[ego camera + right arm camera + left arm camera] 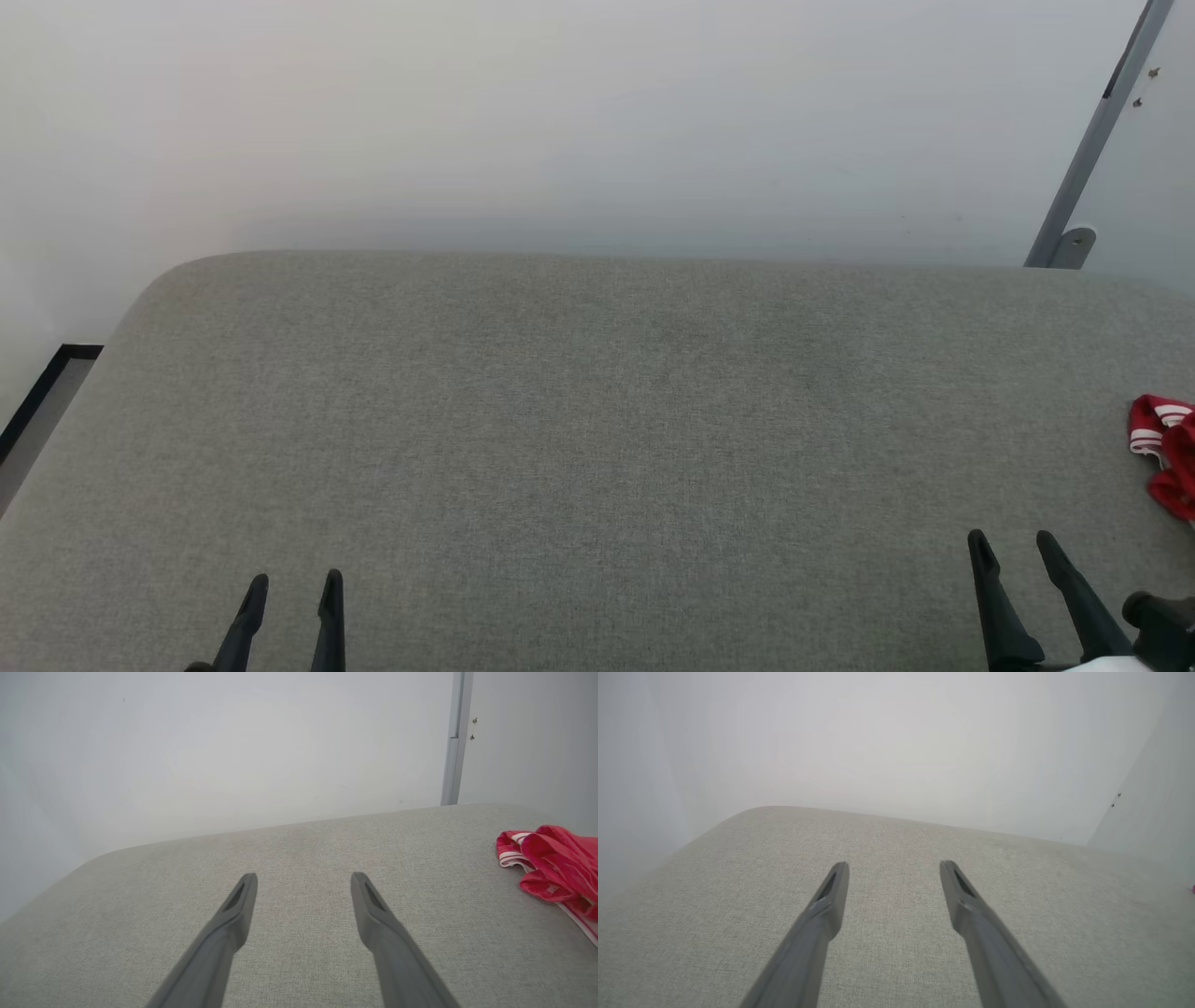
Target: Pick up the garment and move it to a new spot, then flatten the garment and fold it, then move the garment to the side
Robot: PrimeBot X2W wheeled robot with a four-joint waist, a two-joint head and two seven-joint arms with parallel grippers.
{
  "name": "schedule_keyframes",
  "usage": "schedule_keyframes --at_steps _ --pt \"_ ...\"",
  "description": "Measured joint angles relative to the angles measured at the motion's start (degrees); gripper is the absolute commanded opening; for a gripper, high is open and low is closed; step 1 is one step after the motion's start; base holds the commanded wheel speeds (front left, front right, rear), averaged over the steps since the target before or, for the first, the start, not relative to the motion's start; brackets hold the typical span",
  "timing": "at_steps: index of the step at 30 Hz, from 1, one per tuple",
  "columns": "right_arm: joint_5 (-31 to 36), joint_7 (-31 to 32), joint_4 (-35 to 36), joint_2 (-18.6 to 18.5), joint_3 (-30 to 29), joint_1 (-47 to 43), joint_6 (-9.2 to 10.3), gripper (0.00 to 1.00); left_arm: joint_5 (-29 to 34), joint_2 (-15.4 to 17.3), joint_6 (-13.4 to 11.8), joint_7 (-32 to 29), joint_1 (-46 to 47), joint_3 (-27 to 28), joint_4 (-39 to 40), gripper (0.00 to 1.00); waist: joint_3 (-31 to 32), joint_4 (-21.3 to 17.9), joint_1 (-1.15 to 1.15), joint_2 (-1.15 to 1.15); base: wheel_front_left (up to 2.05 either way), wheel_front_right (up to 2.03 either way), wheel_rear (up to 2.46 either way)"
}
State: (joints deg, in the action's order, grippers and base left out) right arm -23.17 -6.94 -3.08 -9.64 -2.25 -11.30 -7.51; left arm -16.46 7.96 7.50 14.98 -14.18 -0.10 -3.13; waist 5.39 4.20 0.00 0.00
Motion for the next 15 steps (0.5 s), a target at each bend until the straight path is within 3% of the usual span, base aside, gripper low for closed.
schedule_keyframes --at_steps 9,10,15 --pt "-0.04 0.12 -0.10 0.46 0.22 0.02 0.00 1.00 -0.20 -0.19 0.00 0.00 0.19 0.15 0.02 1.00 0.10 0.41 0.00 0.00 0.00 0.00 0.00" --pt "-0.03 0.11 -0.23 0.49 0.22 -0.02 0.00 0.00 -0.19 -0.23 0.00 0.00 0.13 0.16 -0.07 0.00 0.12 0.45 0.00 0.00 0.00 0.00 0.00" --pt "-0.09 0.23 -2.81 1.23 0.48 -0.79 0.00 0.00 -0.32 -1.11 0.00 -0.14 -0.67 -0.15 -2.58 0.00 0.11 0.43 0.00 0.00 0.00 0.00 0.00"
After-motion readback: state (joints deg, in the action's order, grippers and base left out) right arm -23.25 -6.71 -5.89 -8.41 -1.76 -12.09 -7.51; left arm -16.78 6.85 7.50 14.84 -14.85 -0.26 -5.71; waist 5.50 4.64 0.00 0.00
